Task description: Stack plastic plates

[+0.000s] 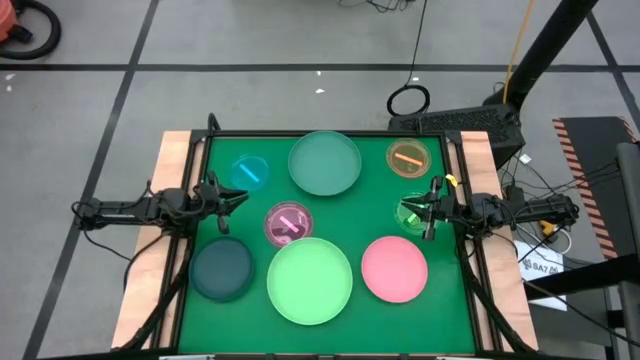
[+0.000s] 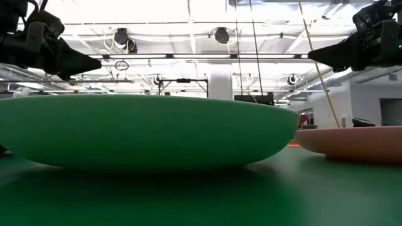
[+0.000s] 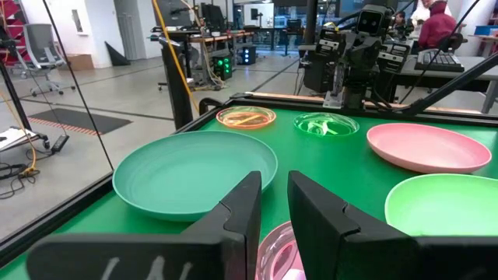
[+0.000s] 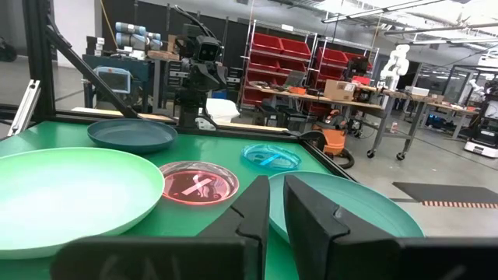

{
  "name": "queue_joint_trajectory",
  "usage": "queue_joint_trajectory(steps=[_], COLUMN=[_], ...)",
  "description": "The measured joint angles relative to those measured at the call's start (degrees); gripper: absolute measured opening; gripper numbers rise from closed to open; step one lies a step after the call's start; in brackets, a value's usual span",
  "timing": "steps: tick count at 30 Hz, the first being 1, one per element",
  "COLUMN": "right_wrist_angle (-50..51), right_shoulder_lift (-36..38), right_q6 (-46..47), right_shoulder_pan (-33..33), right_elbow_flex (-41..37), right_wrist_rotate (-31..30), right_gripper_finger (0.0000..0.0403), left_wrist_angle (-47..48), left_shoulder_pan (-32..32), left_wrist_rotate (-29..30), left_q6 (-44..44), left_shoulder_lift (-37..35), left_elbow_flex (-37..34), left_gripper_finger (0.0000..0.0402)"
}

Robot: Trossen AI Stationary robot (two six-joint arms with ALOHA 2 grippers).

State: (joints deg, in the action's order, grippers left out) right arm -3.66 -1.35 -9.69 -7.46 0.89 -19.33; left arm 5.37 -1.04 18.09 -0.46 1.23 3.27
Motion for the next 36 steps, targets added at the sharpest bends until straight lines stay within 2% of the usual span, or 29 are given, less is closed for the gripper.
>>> queue_joint_trajectory(steps=[24,26,30,34,36], right_wrist_angle=[-0.01,-0.10,-1.39,-2.51,-2.04], right_shoulder_lift=[0.00,-0.02,-0.02,-0.02,-0.02], right_q6=[0.02,-0.19,0.39,4.89,10.51], right_shoulder_pan=[-0.01,0.00,0.00,-0.01,0.00], right_elbow_flex=[-0.01,-0.01,0.00,0.86,1.80], right_wrist_rotate=[0.00,-0.01,-0.02,-0.02,0.09], right_gripper_finger=[0.0034,0.0034,0.0034,0.0034,0.0034], left_wrist_angle=[0.00,-0.74,-4.88,-8.51,-10.21], left_shoulder_pan=[0.00,0.00,0.00,0.00,0.00], left_wrist_rotate=[0.02,0.00,0.00,0.00,0.00], left_q6=[1.86,-0.80,-13.13,-14.65,-14.40], left_shoulder_lift=[-0.02,0.00,-0.01,0.00,0.00], left_elbow_flex=[0.00,-0.07,-0.17,-0.17,-0.15], left_gripper_finger=[0.0074,0.0074,0.0074,0.0074,0.0074])
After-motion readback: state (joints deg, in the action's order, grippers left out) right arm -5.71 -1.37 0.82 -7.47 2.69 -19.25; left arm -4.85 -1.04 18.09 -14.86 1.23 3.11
